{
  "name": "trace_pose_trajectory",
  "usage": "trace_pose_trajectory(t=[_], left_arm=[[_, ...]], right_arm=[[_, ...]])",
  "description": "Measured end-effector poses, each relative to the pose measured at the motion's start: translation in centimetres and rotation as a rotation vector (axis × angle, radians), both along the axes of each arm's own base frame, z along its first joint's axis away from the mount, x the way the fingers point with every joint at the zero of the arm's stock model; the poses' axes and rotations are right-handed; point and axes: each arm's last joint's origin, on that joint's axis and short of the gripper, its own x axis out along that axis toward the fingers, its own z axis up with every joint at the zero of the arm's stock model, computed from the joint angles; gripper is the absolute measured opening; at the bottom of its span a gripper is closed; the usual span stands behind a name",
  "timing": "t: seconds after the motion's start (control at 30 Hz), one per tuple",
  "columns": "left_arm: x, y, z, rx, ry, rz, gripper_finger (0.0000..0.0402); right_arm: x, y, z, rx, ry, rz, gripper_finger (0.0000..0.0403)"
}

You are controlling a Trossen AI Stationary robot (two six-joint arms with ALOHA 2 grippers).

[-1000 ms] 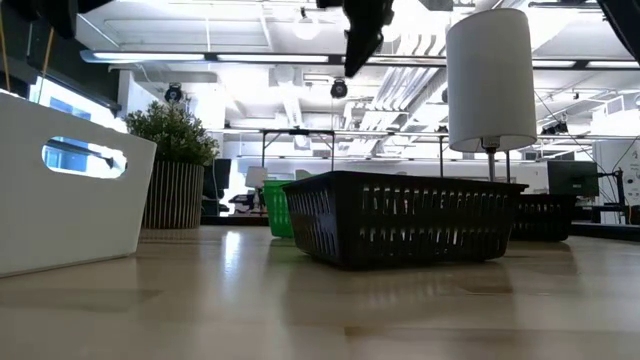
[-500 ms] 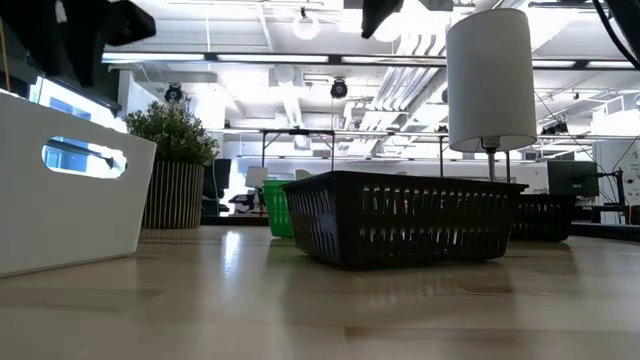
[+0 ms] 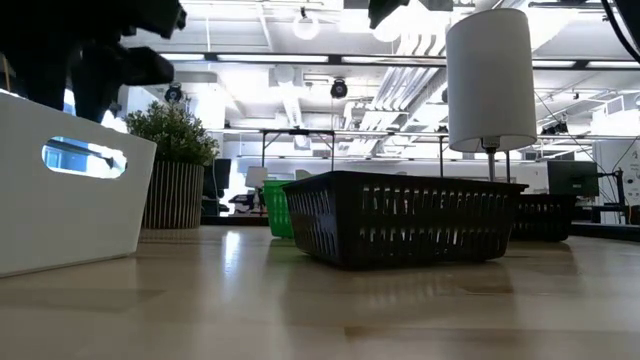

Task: Stack baskets by color
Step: Stack the bottom white bin on top of the top white bins

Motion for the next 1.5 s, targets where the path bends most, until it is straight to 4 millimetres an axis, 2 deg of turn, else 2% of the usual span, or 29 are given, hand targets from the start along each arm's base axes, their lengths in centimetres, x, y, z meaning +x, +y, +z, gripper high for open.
trace_pose_trajectory(t=[0.4,0.67,0.9,1.2,1.33,1.5], left_arm=[[1.3,0.1,-2.7,0.03,0.103,0.019,0.0136],[1.6,0.0,-3.3,0.028,0.12,0.02,0.0136],[2.2,0.2,-3.3,0.011,0.067,0.033,0.0136],[3.0,0.5,-5.4,-0.022,0.143,0.031,0.0135],[3.2,0.4,-5.9,-0.019,0.156,0.022,0.0118],[3.2,0.4,-5.9,-0.022,0.152,0.021,0.0059]], right_arm=[[0.0,0.0,0.0,0.005,-0.001,0.004,0.0128],[0.0,0.0,0.0,0.004,-0.001,0.004,0.0128],[0.0,0.0,0.0,0.004,0.0,0.004,0.0128],[0.0,0.0,0.0,0.006,-0.001,0.001,0.0128],[0.0,0.0,0.0,0.014,-0.002,0.005,0.0128],[0.0,0.1,0.0,0.017,-0.001,0.01,0.0128]])
